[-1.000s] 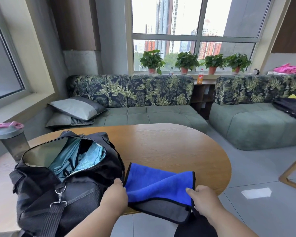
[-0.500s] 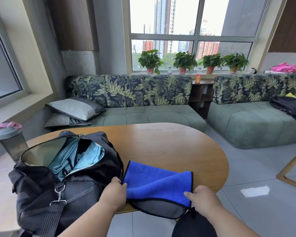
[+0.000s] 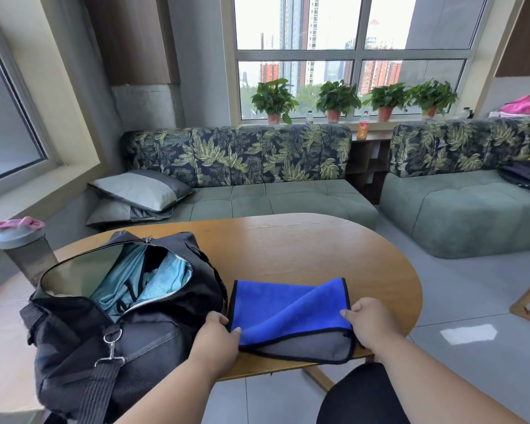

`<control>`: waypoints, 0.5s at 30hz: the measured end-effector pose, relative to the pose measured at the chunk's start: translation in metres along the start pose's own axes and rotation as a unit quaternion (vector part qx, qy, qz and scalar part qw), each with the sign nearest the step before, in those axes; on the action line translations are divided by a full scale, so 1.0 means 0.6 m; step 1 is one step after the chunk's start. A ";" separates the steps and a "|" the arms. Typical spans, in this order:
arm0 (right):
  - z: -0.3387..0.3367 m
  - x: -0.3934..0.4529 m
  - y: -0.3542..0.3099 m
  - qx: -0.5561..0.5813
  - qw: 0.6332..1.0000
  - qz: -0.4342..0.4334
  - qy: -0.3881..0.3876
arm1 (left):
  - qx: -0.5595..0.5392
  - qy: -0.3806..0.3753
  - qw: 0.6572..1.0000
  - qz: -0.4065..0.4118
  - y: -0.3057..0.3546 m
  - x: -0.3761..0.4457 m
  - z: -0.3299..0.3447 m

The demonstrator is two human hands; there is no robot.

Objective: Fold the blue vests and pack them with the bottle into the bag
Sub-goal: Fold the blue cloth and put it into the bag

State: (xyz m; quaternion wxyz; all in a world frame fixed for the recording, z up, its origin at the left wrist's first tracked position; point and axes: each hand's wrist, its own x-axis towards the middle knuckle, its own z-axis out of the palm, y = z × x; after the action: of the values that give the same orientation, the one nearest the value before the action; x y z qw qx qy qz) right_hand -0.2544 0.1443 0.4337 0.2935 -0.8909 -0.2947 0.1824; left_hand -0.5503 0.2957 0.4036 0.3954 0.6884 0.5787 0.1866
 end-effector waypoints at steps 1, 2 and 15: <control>-0.001 0.007 -0.004 -0.006 1.000 -0.003 0.003 | -0.001 0.005 1.000 -0.005 0.003 -0.004 0.001; -0.003 0.010 -0.009 -0.010 1.000 -0.004 0.006 | -0.007 0.013 1.000 -0.003 0.002 -0.004 0.003; -0.036 -0.084 -0.023 0.238 0.964 0.082 -0.086 | -0.105 0.057 0.993 -0.015 0.010 -0.017 0.000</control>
State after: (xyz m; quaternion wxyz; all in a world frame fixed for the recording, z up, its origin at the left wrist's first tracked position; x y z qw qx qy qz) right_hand -0.2877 0.1127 0.4664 0.4544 -0.7976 -0.1932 0.3465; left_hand -0.5493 0.2858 0.4104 0.4347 0.6226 0.5881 0.2786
